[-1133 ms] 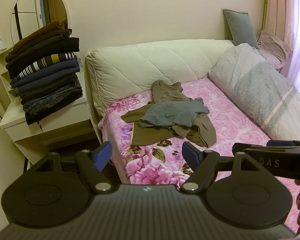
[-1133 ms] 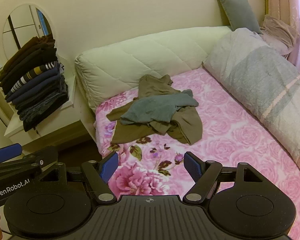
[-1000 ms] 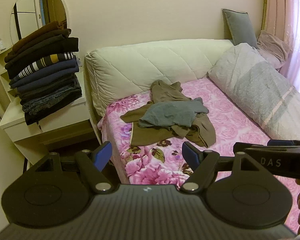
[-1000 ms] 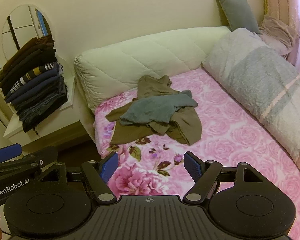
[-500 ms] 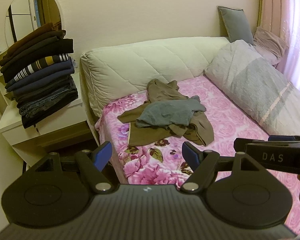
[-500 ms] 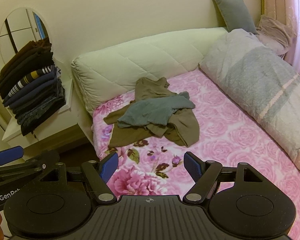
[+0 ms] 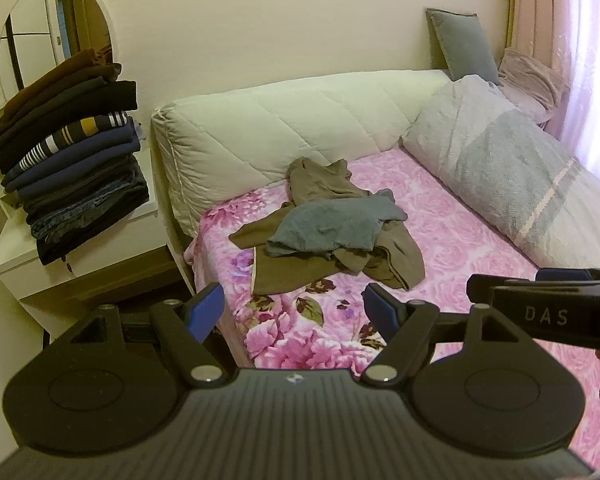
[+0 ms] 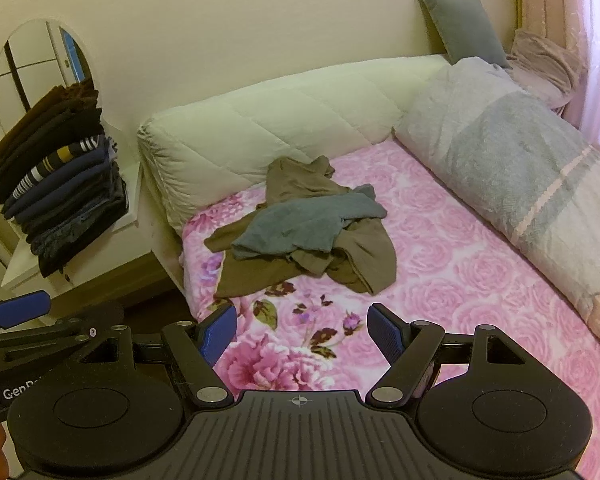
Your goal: Fold clothes
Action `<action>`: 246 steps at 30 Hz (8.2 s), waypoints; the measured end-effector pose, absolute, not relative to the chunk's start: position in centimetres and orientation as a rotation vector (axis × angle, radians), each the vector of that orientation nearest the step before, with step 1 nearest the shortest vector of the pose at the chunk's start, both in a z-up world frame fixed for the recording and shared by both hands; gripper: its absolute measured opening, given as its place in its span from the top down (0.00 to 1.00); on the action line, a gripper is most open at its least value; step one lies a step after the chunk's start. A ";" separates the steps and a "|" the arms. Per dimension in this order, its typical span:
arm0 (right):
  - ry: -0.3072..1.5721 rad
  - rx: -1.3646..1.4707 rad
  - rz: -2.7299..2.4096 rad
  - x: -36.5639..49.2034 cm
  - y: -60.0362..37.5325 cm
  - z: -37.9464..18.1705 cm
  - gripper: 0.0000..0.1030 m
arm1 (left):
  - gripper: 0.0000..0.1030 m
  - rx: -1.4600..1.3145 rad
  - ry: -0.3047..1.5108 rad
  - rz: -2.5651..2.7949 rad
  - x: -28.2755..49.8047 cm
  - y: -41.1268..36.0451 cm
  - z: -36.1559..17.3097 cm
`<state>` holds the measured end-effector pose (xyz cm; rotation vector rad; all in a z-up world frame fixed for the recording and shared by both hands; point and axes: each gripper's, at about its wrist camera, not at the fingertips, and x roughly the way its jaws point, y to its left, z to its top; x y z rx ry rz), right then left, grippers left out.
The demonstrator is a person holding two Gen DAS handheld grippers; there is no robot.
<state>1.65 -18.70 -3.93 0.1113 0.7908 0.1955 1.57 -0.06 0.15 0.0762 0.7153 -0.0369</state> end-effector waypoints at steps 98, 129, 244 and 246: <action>0.987 0.355 0.001 22.5 -17.3 -13.1 0.27 | 0.31 0.153 0.986 -0.216 28.5 5.6 -9.7; 1.133 0.447 -0.090 41.7 -18.3 -30.0 0.50 | 0.52 0.166 1.191 -0.405 50.6 5.0 -30.2; 0.893 0.717 -1.055 -24.5 -15.8 -10.3 0.21 | 0.64 0.774 0.836 -1.467 0.0 -13.1 -8.7; 0.894 0.720 -1.049 -25.1 -16.7 -10.5 0.21 | 0.64 0.777 0.840 -1.459 -0.7 -13.9 -8.8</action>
